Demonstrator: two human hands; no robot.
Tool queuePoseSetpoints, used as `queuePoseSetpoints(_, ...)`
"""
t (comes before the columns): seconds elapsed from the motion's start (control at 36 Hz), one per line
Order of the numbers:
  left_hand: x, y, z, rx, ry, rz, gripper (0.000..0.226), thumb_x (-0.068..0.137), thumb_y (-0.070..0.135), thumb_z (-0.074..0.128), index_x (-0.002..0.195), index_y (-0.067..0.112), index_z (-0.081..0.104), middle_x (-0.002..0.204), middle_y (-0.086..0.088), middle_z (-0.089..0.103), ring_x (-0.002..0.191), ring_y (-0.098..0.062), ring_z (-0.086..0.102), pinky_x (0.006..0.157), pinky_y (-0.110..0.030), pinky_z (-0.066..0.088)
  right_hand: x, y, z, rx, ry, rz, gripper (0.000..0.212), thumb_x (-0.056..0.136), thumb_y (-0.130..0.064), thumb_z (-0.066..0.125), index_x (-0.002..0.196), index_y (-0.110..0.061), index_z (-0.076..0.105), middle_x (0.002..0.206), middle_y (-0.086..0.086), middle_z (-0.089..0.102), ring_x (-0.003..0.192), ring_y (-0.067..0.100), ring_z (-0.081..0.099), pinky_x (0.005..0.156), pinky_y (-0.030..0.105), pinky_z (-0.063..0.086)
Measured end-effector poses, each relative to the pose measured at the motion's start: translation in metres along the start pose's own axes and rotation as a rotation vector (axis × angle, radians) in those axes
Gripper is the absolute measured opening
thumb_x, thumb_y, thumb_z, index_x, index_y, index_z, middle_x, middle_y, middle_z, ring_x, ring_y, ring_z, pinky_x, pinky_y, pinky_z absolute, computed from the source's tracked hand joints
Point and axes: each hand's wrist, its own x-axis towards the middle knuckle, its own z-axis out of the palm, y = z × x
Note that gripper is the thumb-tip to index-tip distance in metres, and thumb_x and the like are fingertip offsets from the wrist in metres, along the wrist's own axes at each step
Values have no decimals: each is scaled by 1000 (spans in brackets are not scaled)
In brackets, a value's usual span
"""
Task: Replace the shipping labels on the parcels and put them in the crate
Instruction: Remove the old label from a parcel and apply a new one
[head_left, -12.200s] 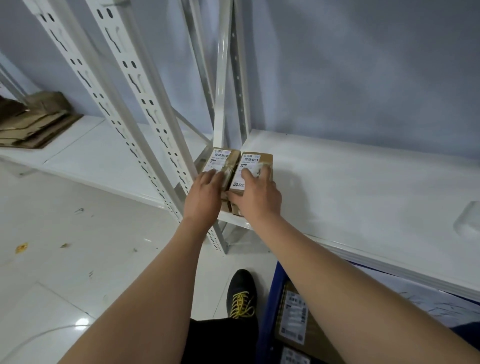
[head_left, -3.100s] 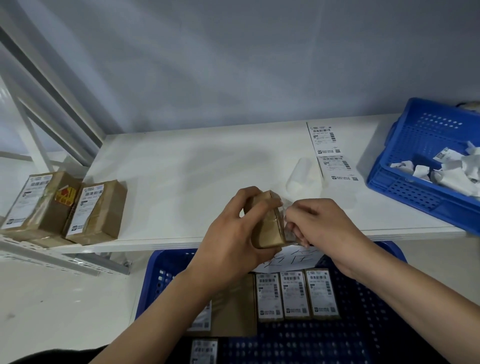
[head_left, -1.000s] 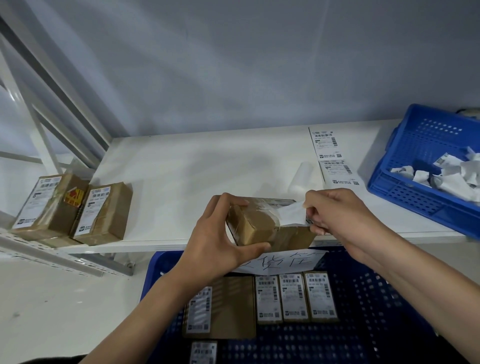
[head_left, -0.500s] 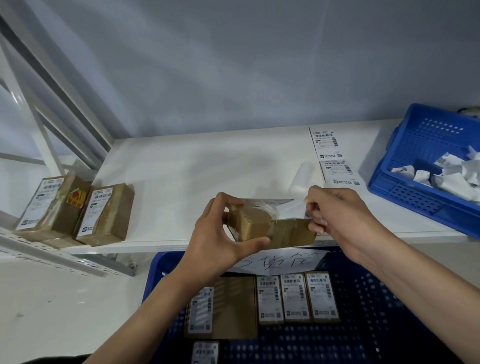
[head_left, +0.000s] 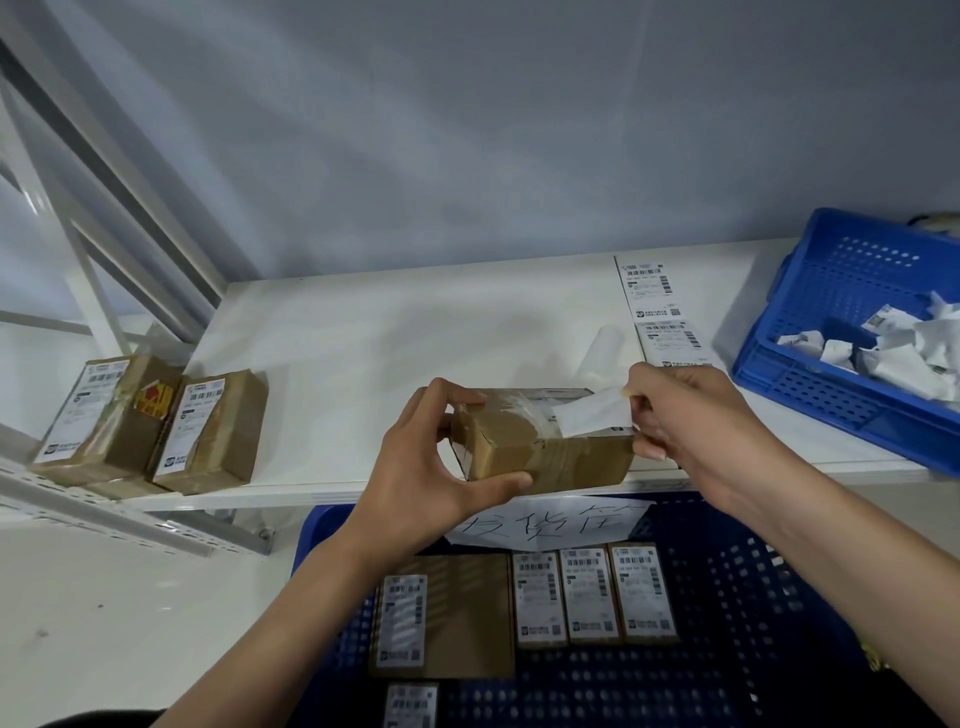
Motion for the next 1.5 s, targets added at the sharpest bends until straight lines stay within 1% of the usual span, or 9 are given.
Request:
queuePoseSetpoints(0.28, 6, -11, -9, 104, -4, 32, 72, 61, 47, 95, 120, 39, 55, 112, 14, 60, 103, -12, 62, 89, -31, 56, 7, 8, -6, -271, -103, -103, 27, 95, -7, 56, 75, 10, 60, 56, 6, 55, 53, 23, 40, 55, 32, 37)
queuePoseSetpoints(0.56, 18, -14, -10, 127, -8, -29, 71, 64, 48, 93, 119, 44, 49, 107, 15, 66, 103, -7, 64, 90, -32, 57, 8, 15, -1, -249, -121, -185, 7, 91, -9, 70, 97, -12, 71, 76, 11, 69, 63, 22, 62, 71, 40, 56)
queuePoseSetpoints(0.67, 24, -10, -9, 132, -5, -21, 72, 65, 41, 95, 119, 44, 49, 108, 16, 64, 101, -3, 61, 83, -17, 52, 9, 8, -8, -120, -121, -211, 8, 93, -7, 67, 100, -6, 69, 81, 11, 69, 72, 25, 63, 77, 40, 55)
queuePoseSetpoints(0.78, 29, -6, -8, 103, -36, -29, 71, 68, 28, 95, 120, 45, 50, 111, 20, 61, 103, 0, 58, 77, -9, 49, 10, 8, -15, -147, -51, -248, 24, 97, -28, 63, 100, -5, 69, 88, 6, 70, 81, 24, 66, 85, 41, 56)
queuePoseSetpoints(0.94, 29, 2, -2, -146, -350, -23, 77, 74, 13, 92, 136, 33, 52, 131, 7, 59, 125, -18, 58, 103, -43, 53, 6, 13, -26, -423, -172, -162, 27, 89, -55, 61, 112, -41, 65, 117, -16, 63, 108, 4, 61, 86, 23, 46)
queuePoseSetpoints(1.08, 32, 9, -11, -371, -486, -32, 73, 77, -5, 82, 140, 17, 51, 139, -1, 58, 133, -22, 54, 106, -36, 51, 8, 14, -32, -417, -420, 90, 60, 76, -81, 56, 123, -45, 63, 125, -12, 69, 119, 11, 62, 111, 43, 41)
queuePoseSetpoints(1.25, 32, 10, -11, -445, -416, -93, 46, 90, 15, 69, 134, 24, 60, 128, 3, 64, 119, -16, 61, 91, -27, 53, 5, 13, -25, -227, -491, 213, 48, 93, -60, 45, 127, -32, 63, 116, 0, 74, 112, 19, 68, 107, 45, 48)
queuePoseSetpoints(1.39, 23, 6, 15, -540, -195, -205, 17, 102, 11, 55, 109, 11, 70, 113, 1, 74, 103, -21, 67, 87, -34, 56, -11, 22, 4, 81, -401, 448, 60, 95, -61, 48, 127, -11, 55, 100, 19, 71, 80, 29, 68, 73, 38, 55)
queuePoseSetpoints(1.5, -7, 12, 72, -417, -96, -260, 31, 103, 1, 51, 101, 21, 75, 101, 11, 74, 89, -4, 67, 75, -17, 51, -60, 52, 42, 352, -268, 700, 47, 92, -47, 65, 105, -3, 70, 83, 18, 76, 61, 31, 73, 52, 35, 58)
